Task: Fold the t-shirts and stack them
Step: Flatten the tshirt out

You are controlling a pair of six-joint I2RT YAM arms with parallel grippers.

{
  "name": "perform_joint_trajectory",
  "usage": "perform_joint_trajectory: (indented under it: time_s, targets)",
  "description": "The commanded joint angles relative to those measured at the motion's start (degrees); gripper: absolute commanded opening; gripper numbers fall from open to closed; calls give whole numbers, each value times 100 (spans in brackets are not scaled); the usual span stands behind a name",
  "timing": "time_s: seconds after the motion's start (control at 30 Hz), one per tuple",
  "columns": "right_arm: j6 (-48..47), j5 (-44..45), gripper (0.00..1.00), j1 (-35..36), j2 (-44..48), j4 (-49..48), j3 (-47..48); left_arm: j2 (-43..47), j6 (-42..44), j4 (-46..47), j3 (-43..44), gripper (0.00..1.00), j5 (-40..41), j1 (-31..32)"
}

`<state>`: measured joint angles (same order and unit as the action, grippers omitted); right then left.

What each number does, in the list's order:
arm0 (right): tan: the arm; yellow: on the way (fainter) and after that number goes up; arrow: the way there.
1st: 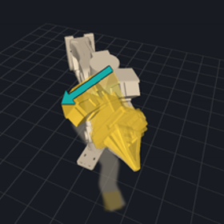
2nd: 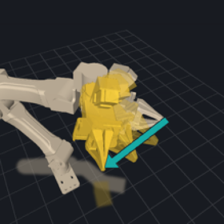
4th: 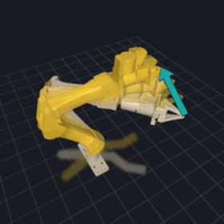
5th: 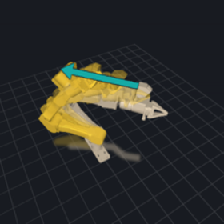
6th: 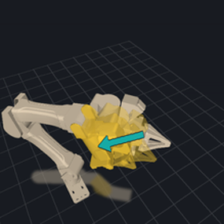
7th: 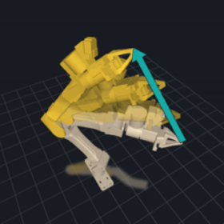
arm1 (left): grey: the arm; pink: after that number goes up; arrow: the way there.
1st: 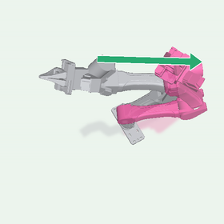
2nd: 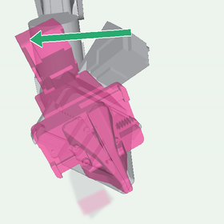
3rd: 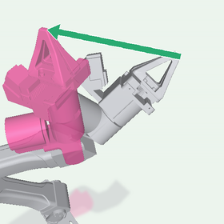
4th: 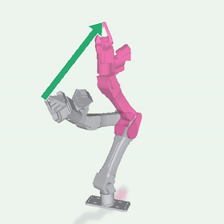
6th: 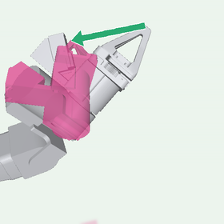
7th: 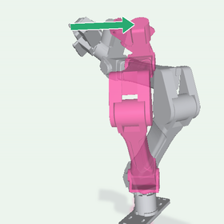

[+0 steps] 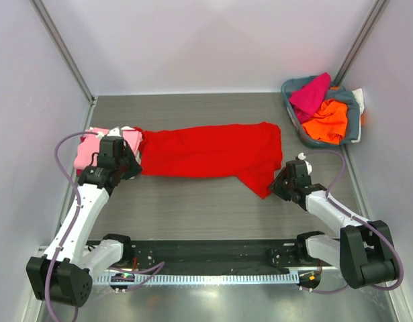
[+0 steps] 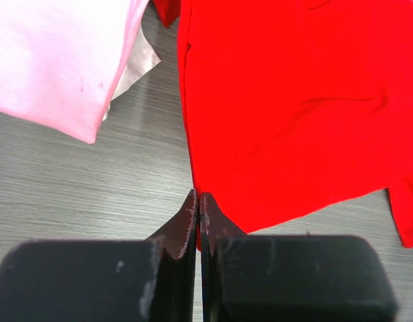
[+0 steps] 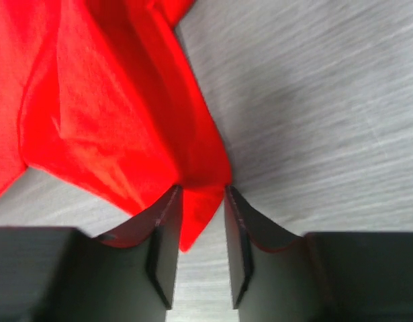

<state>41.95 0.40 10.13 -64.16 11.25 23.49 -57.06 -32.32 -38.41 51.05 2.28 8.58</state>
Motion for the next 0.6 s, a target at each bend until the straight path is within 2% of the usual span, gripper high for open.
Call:
perform_joint_trajectory:
  time_s: [0.0, 0.13, 0.17, 0.2, 0.23, 0.3, 0.4, 0.57]
  targets:
    - [102, 468, 35, 68, -237, -140, 42, 169, 217, 80, -33, 0, -88, -23]
    - [146, 680, 30, 173, -430, -184, 68, 160, 278, -104, 10, 0, -141, -23]
    - [138, 715, 26, 234, -483, -202, 77, 177, 287, -148, 63, 0, -158, -32]
    - [129, 715, 14, 252, -501, -193, 86, 186, 313, -192, 81, 0, -158, -23]
    - [137, 750, 8, 279, -501, -175, 103, 238, 322, -228, 81, 0, -158, -23]
    - [146, 864, 1, 384, -300, 52, 156, 291, 340, -254, 20, 0, -114, -23]
    - [208, 1391, 1, 638, 374, 605, 218, 327, 331, -193, -112, 0, -201, -23]
    - [576, 1682, 1, 1218, 1317, 1773, 420, 283, 322, -167, -121, 0, -413, -32]
